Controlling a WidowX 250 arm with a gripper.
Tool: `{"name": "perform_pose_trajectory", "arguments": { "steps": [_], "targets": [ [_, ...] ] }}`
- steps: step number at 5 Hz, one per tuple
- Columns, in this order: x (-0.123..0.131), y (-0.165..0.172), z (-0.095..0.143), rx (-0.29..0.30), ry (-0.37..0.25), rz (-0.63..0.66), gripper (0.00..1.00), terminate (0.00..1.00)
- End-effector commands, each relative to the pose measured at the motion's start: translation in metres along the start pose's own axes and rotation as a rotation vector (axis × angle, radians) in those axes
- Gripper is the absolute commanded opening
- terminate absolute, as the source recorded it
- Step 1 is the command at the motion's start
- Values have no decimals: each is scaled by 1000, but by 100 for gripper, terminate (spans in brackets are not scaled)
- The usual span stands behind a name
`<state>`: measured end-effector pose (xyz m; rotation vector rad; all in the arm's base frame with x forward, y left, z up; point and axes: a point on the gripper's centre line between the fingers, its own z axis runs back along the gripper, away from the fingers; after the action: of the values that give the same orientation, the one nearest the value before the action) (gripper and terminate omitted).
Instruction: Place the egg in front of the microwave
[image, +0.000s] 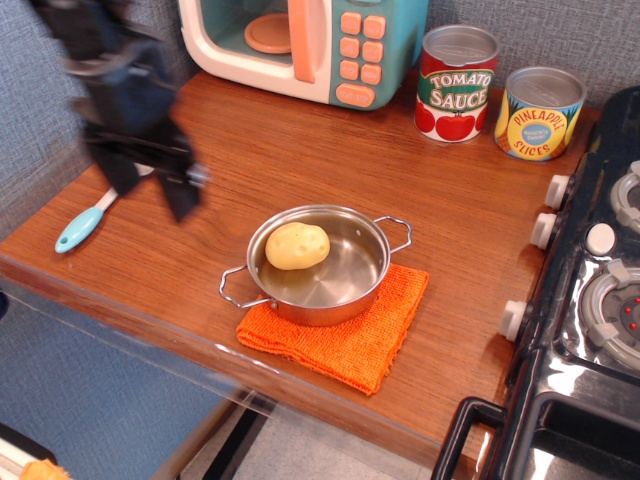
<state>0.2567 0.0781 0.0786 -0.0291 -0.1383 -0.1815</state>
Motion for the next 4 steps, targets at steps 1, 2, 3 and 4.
{"name": "perform_pose_trajectory", "arguments": {
  "steps": [1, 2, 3, 4],
  "targets": [
    [25, -59, -7, 10, -32, -153, 100, 0],
    [32, -73, -21, 11, -11, -180, 100, 0],
    [33, -76, -34, 33, 11, -185, 100, 0],
    [36, -80, -49, 48, 30, -195, 100, 0]
  ]
}}
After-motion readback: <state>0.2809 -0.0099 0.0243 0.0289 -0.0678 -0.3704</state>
